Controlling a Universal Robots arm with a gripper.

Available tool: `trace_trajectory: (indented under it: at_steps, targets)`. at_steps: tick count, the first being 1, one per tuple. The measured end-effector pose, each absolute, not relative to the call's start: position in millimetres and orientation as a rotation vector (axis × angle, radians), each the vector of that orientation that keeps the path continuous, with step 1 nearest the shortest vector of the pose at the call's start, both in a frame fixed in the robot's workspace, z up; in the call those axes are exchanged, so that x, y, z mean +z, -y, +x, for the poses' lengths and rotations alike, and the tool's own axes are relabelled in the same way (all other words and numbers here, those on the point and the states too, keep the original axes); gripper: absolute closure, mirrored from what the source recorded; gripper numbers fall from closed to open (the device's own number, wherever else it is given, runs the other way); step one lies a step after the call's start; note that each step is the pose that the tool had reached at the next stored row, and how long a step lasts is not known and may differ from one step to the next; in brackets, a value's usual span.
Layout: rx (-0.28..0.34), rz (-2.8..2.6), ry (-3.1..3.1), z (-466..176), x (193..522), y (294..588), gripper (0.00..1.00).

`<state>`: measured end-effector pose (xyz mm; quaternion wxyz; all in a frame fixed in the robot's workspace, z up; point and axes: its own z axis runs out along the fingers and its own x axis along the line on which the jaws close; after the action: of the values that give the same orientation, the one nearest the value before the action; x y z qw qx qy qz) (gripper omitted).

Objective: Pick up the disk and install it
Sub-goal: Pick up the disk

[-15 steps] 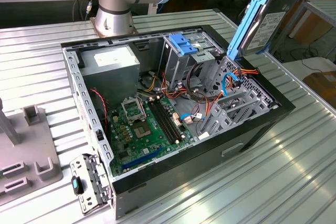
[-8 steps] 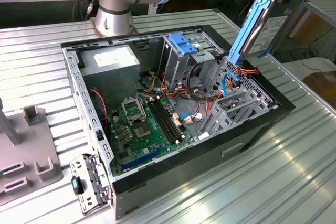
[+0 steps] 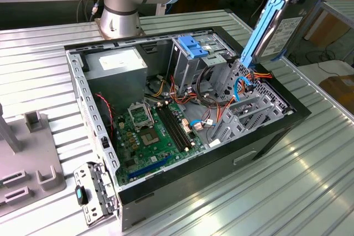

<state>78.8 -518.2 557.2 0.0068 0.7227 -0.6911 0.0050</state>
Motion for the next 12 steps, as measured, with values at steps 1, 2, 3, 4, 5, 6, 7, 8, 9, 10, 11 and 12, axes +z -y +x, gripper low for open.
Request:
trace_trajectory:
  at_steps: [1,2,3,4,5,6,7,8,9,10,11,12]
  targets:
    - [0.016,2.26,2.162,78.7,557.2,518.3,0.64]
    - [0.016,2.26,2.162,78.7,557.3,519.0,0.64]
    - [0.016,2.26,2.162,78.7,557.2,519.7,0.64]
    - [0.016,2.261,2.162,78.7,557.2,520.2,0.64]
    - [0.016,2.261,2.162,78.8,557.2,520.2,0.64]
    - [0.016,2.261,2.162,78.8,557.2,520.2,0.64]
    - [0.016,2.26,2.162,78.8,557.3,520.2,0.64]
    - [0.016,2.261,2.162,78.8,557.2,520.3,0.64]
    - [0.016,2.261,2.162,78.8,557.2,520.3,0.64]
    - [0.016,2.261,2.162,79.4,557.2,520.3,0.64]
    - [0.016,2.261,2.162,79.5,557.2,520.3,0.64]
    - [0.016,2.261,2.162,79.6,557.2,520.3,0.64]
